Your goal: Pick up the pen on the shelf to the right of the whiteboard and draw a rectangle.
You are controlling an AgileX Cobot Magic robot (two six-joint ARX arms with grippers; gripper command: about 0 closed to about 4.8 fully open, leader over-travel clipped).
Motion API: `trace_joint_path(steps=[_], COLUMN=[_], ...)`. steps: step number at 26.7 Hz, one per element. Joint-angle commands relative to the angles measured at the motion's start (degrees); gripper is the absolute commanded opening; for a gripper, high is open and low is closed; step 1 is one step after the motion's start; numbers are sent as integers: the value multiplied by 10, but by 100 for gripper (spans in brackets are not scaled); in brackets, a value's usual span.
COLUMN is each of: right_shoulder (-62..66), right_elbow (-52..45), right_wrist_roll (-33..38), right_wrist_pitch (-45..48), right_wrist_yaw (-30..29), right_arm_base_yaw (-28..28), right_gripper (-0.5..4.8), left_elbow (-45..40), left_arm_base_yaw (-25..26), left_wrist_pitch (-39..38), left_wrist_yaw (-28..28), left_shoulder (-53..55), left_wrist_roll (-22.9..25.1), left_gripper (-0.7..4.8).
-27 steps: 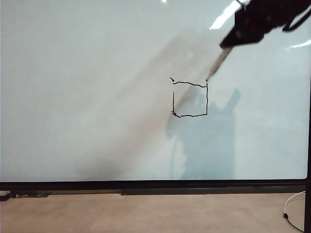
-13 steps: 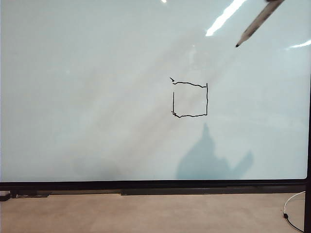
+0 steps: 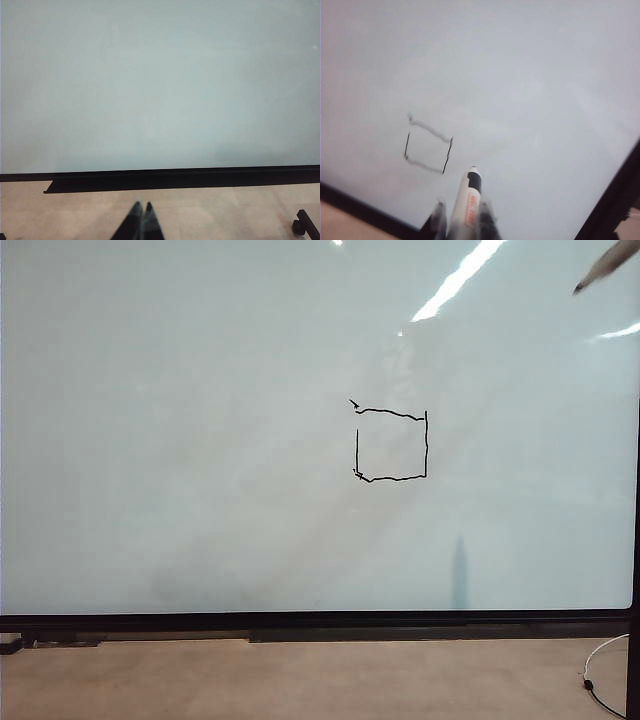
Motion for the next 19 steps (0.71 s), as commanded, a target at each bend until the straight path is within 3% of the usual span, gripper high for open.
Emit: trace_joint_path(steps=[1, 9, 19], right_shoulder=[-54, -121, -129], right_elbow=[-4, -22, -131], right_wrist_roll=[25, 66, 90], right_wrist_pitch=[-24, -53, 64], right_wrist_yaw=[30, 42, 45], right_arm_base_yaw=[0, 0, 3], right_gripper=[-5, -5, -5], left_elbow=[1, 1, 1], left_arm_base_yaw=[0, 0, 0], left_wrist_pitch=[5, 5, 5], left_wrist_yaw=[0, 0, 2], left_shoulder=[0, 0, 0], left_wrist_roll=[1, 1, 1], left_gripper=[-4, -4, -4])
